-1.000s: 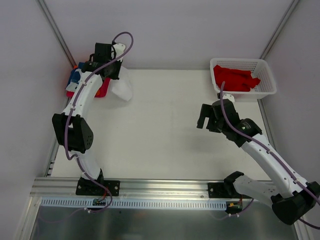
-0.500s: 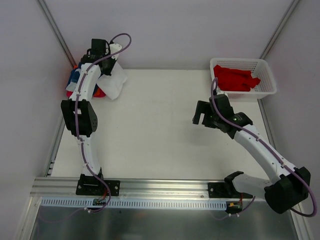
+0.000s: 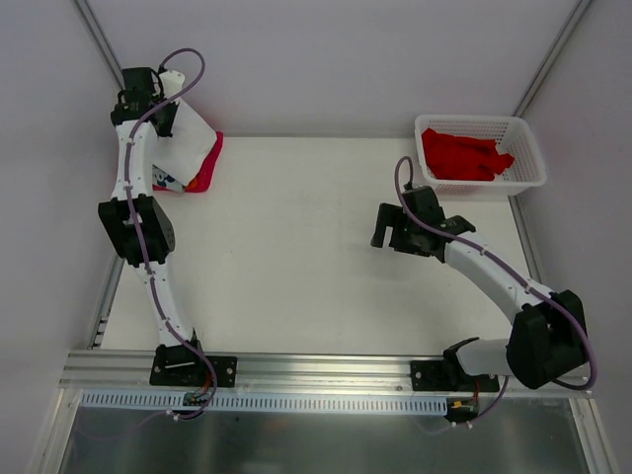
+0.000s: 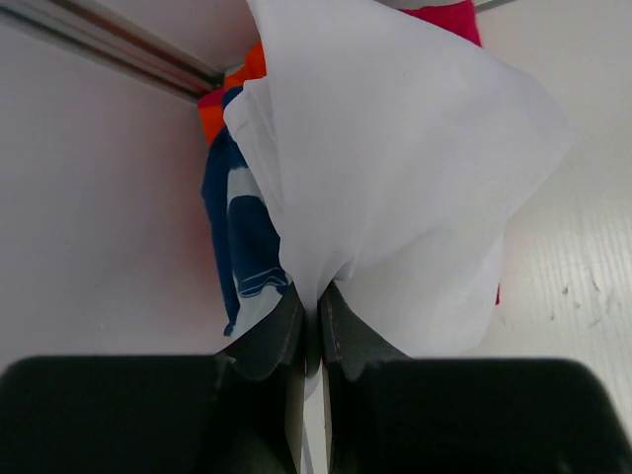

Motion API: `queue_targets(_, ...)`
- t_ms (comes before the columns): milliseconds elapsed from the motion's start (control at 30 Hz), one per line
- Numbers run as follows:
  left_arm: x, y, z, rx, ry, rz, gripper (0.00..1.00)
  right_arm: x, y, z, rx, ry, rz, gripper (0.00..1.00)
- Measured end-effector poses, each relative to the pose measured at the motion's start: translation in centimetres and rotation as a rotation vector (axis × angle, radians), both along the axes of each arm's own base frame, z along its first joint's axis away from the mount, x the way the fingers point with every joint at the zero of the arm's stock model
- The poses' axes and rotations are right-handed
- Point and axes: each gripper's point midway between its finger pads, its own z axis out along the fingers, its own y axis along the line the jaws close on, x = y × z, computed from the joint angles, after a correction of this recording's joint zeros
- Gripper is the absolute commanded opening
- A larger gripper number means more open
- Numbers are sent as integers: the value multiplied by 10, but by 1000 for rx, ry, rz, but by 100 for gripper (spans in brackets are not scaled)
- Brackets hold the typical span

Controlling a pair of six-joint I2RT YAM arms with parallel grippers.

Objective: Fold and stack the t-shirts
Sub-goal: Neatly place the folded tshirt to the corner

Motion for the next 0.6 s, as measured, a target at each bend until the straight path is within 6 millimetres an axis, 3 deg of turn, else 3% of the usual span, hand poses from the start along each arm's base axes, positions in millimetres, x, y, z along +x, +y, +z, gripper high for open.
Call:
queue_targets(233, -7, 45, 3, -28, -26, 107, 0, 4, 5, -12, 7, 23, 10, 100)
queue_targets(433, -2, 61, -11, -9, -19, 166, 0, 7, 6, -11, 10, 13, 11, 99)
queue_targets(500, 0, 64, -24, -11, -3, 187, 50, 7, 6, -11, 9, 13, 11, 99)
queue_targets(533, 2, 67, -31, -12, 3, 203, 93, 7, 6, -11, 9, 13, 11, 99)
queue_targets(600, 4, 72, -44, -13, 14, 247, 99, 7, 6, -11, 9, 12, 11, 100)
